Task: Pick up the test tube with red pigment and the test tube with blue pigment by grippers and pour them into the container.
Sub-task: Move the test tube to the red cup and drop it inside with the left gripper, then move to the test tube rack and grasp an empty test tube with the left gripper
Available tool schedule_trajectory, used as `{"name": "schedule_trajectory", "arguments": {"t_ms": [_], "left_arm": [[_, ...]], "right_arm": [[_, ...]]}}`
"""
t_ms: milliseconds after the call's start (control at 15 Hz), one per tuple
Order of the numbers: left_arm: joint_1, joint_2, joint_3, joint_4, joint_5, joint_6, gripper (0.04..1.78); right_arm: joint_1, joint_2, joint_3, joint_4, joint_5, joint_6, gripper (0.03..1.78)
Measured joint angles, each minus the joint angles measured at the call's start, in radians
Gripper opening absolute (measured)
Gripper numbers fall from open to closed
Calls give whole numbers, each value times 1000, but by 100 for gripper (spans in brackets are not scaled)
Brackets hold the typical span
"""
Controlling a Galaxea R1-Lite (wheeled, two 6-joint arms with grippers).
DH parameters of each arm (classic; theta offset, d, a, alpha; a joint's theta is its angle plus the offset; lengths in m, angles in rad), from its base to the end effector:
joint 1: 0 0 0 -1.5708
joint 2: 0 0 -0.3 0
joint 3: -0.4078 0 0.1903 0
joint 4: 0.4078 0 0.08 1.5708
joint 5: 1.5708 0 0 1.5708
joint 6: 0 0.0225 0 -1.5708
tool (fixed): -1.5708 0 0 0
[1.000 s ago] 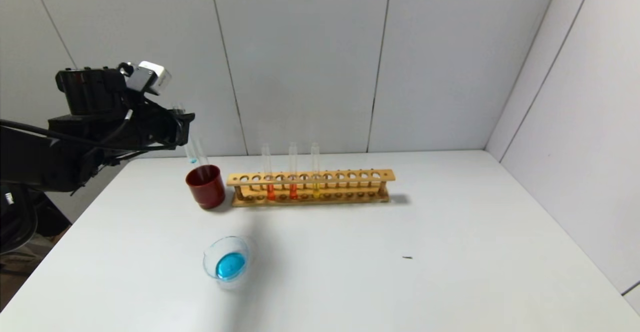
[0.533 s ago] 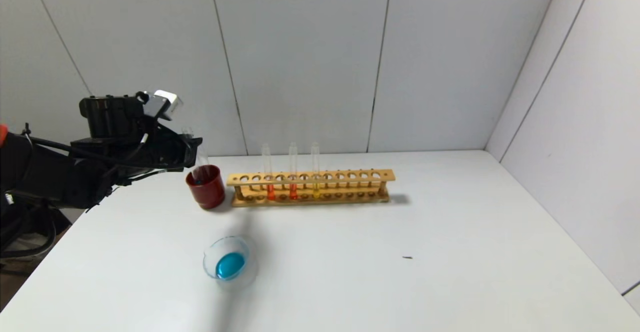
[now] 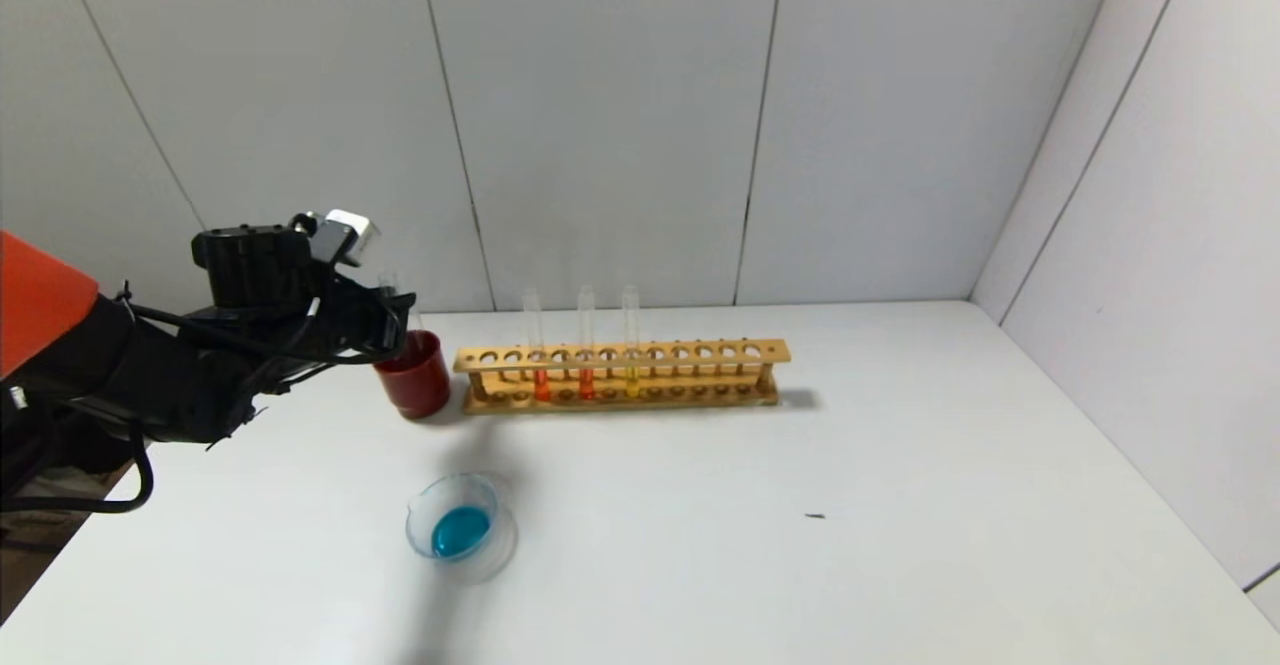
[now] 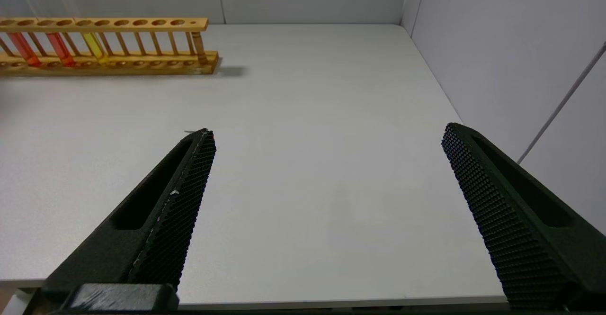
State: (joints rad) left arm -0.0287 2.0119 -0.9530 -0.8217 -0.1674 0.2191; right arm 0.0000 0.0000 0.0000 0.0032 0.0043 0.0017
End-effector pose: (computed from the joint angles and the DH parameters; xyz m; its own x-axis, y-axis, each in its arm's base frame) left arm 0.3785 -0.0146 0.1319 0.9532 -0.1941 -0.2317 0.2367 0.9561 0.1730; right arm -0.0228 0.0001 0.0751 1.0000 0.0043 -0.0032 -0.0043 1.0000 0.0017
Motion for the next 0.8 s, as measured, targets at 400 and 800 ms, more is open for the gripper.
{"name": "schedule_trajectory", "arguments": {"t_ms": [400, 800], "left_arm": [[1, 12, 4, -1, 1, -1, 84], [1, 9, -31, 10, 0, 0, 166]], "right_arm": [[0, 0, 0, 0, 0, 0, 175], [0, 0, 0, 0, 0, 0, 175]]}}
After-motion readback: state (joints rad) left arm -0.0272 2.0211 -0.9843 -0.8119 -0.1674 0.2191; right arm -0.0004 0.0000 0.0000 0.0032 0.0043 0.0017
